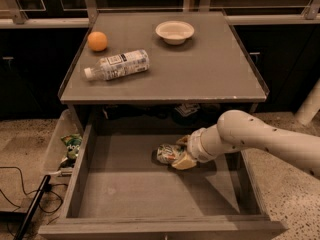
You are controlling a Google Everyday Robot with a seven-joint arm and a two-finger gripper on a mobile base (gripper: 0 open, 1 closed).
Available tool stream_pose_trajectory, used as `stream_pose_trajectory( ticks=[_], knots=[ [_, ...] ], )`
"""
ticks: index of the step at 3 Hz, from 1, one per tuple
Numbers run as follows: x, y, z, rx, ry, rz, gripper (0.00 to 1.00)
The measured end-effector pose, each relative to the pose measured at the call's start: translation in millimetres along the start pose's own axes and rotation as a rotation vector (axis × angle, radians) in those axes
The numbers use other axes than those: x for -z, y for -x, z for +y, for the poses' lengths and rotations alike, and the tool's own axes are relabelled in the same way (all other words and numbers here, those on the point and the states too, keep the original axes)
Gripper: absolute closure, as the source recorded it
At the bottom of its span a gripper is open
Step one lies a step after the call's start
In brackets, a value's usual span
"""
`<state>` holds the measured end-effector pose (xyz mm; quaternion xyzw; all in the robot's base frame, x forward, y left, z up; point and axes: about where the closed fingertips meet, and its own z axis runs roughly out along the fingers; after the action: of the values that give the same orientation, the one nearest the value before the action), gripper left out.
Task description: Pick 7up can from top drawer and place on counter
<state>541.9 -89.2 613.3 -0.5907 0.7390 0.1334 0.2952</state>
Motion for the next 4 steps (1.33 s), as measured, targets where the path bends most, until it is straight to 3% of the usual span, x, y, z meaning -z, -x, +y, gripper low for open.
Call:
stream_pose_trajectory(
  ticks=[1, 3, 4],
  knots=[
    [20, 2, 9, 0.005, 0.039, 0.011, 1.00],
    [116, 36, 11, 0.071, 0.116, -0.035, 1.00],
    [162, 51, 4, 0.107, 0.110, -0.045, 1.00]
  ],
)
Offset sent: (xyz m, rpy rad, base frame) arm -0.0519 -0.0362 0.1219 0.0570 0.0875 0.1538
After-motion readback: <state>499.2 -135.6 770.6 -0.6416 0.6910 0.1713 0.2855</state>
